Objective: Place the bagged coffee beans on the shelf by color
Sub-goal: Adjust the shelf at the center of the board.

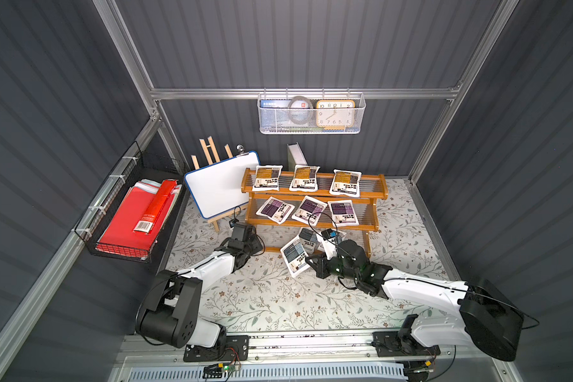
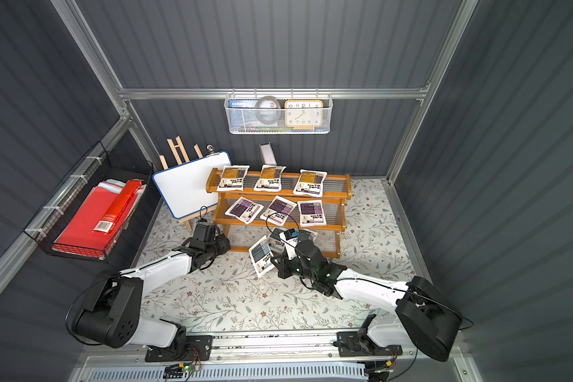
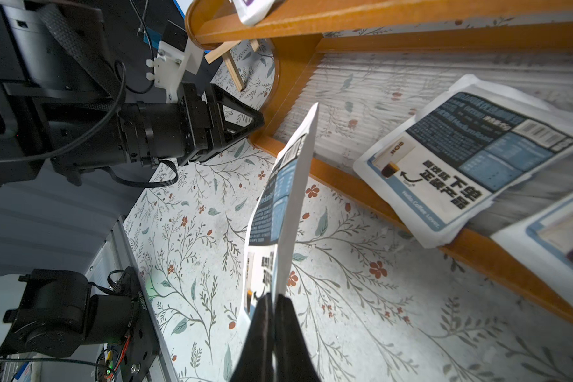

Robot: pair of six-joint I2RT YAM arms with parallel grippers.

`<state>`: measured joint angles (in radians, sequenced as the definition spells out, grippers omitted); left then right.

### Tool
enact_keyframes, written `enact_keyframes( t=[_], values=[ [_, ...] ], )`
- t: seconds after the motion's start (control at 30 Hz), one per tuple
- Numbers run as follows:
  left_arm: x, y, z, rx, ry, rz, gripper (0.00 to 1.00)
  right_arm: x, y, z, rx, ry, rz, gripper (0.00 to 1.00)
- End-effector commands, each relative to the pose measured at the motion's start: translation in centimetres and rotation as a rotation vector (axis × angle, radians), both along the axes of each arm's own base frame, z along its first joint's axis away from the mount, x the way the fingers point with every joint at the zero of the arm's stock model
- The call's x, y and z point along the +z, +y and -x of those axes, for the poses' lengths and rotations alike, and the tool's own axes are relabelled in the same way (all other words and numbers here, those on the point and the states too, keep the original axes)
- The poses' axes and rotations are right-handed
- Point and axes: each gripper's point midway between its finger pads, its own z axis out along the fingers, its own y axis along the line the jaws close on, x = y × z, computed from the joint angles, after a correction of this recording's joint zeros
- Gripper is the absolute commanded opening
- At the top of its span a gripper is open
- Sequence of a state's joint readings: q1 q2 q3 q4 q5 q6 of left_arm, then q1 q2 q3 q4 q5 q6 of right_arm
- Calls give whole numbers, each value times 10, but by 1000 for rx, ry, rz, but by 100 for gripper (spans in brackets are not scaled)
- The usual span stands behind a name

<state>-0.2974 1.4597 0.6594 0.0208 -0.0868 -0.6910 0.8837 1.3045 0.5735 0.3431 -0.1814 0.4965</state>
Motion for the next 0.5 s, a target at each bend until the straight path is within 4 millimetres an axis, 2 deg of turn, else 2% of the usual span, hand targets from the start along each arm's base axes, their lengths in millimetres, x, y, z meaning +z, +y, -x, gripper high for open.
enact_keyframes(
  t=[0.0, 0.13, 0.2, 0.3, 0.47],
  values=[
    [-10, -6, 4, -51, -1, 24, 58, -4, -4, 0, -8, -6, 16, 0],
    [-11, -10, 6, -53, -22, 66, 56, -5, -4, 0, -12, -6, 18, 0],
    [-10, -19, 8, -74, -30, 114, 55, -8, -4, 0, -9, 0, 22, 0],
    [-5, -42, 15, -140, -44, 172, 54, -12, -3, -1, -14, 5, 27, 0],
    [8, -95, 30, -302, -70, 190, 54, -15, -2, -10, -51, 7, 32, 0]
  ],
)
